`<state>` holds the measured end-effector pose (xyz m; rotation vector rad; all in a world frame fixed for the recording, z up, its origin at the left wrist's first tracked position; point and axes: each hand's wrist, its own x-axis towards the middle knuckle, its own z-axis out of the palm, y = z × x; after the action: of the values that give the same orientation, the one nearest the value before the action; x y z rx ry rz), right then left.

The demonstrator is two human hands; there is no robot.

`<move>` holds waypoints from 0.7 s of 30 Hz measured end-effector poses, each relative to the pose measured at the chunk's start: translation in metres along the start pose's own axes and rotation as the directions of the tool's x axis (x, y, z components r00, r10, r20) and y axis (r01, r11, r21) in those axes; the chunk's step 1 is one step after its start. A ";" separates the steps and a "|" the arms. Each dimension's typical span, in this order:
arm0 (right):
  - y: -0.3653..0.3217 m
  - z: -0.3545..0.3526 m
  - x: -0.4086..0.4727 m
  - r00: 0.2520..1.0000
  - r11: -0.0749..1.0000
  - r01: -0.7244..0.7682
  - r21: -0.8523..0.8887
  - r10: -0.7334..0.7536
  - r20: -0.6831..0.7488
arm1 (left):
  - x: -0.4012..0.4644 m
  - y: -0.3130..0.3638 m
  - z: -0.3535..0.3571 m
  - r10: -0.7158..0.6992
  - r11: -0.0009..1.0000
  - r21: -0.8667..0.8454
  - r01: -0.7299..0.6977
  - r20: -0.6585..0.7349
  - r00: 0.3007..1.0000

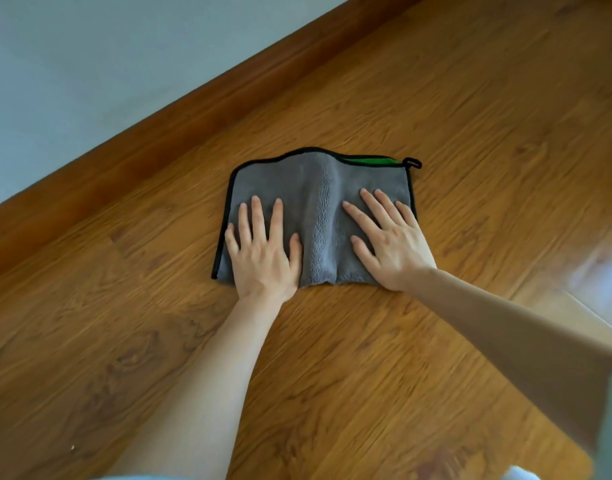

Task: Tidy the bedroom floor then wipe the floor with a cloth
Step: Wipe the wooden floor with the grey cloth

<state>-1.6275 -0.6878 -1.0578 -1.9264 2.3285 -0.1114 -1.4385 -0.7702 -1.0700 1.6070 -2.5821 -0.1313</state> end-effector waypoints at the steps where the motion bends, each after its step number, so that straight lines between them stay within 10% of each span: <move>1: 0.000 -0.001 0.000 1.000 1.000 0.002 -0.001 -0.002 0.001 | 0.000 0.000 0.000 0.001 1.000 -0.002 -0.001 0.002 1.000; 21: -0.032 0.007 -0.109 0.998 0.999 0.052 0.010 -0.052 0.035 | -0.127 -0.014 -0.008 -0.069 0.996 -0.049 0.070 0.018 0.997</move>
<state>-1.5756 -0.5862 -1.0558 -1.9684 2.2530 -0.0923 -1.3694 -0.6627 -1.0687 1.6863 -2.5143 -0.2121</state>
